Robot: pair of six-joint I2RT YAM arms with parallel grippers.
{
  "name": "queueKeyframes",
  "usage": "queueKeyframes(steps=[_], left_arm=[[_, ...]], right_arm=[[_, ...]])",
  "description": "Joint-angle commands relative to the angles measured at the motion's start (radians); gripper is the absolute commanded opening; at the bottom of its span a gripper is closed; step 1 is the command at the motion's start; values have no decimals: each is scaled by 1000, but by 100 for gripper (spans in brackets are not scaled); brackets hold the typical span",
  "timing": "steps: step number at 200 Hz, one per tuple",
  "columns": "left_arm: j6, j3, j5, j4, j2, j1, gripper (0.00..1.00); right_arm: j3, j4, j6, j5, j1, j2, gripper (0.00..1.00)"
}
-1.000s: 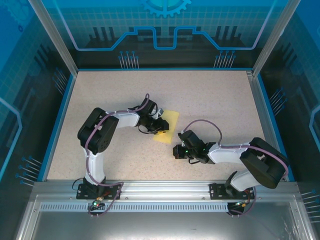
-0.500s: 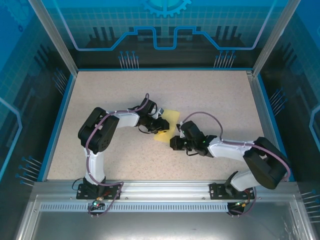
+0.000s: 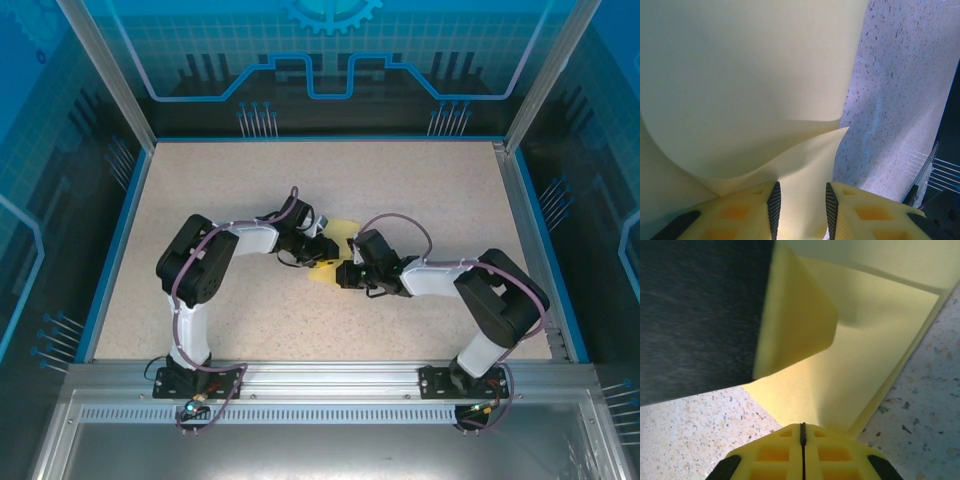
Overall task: Fold a paper plane with a square sheet of paper (pick it up from the middle)
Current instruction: Fold the triangle a second time at the center of the table.
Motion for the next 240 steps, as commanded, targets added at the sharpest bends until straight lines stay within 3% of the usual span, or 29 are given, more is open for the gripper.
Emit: queueKeyframes(steps=[1, 136, 240], left_arm=[[7, -19, -35, -33, 70, 2, 33], [34, 76, -29, -93, 65, 22, 38], [99, 161, -102, -169, 109, 70, 38]], right_arm=[[25, -12, -31, -21, -15, 36, 7], [-22, -71, -47, -8, -14, 76, 5], [-43, -126, -57, 6, -5, 85, 5]])
